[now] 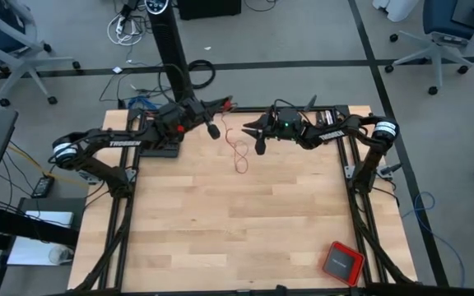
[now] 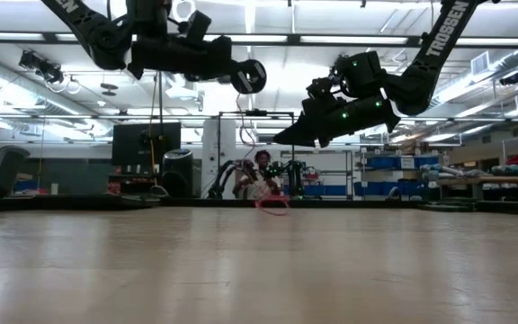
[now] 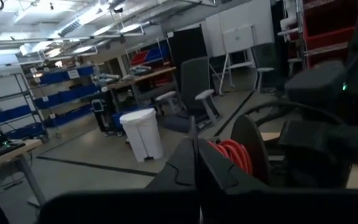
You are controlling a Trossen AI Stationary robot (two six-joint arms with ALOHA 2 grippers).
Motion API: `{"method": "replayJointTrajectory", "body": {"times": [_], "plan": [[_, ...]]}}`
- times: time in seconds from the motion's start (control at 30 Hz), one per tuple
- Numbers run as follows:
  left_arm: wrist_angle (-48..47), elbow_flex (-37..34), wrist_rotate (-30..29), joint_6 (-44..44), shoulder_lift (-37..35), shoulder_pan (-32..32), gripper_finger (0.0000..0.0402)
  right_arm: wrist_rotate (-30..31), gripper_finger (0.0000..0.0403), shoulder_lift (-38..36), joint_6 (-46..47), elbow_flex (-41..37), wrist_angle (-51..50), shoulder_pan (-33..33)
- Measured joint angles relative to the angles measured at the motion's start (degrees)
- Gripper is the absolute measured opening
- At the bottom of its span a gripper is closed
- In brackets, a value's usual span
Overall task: Coil cords
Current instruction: Coil the red wire onto the spool
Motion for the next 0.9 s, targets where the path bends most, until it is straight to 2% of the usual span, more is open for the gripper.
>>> {"method": "replayJointTrajectory", "body": {"times": [0.1,0.3,0.43,0.77,0.9], "plan": [[0.0,0.0,0.0,-0.1,1.5,0.0,0.0,-2.4,0.0103,0.0,0.2,0.0,0.1,0.0],[4.0,0.0,0.5,-4.0,5.1,0.0,0.0,-2.7,0.011,0.0,0.0,0.0,1.0,0.2],[6.0,0.0,1.2,-4.9,6.4,0.0,0.0,-5.3,0.0109,0.0,1.4,0.0,1.0,0.3],[10.2,0.0,4.5,-10.9,6.8,-0.1,0.0,-4.9,0.0109,0.0,-3.0,3.0,-1.9,2.9],[10.3,0.0,5.7,-13.0,6.8,-0.1,0.0,-0.9,0.0108,0.0,-7.8,3.6,-4.3,4.0]]}}
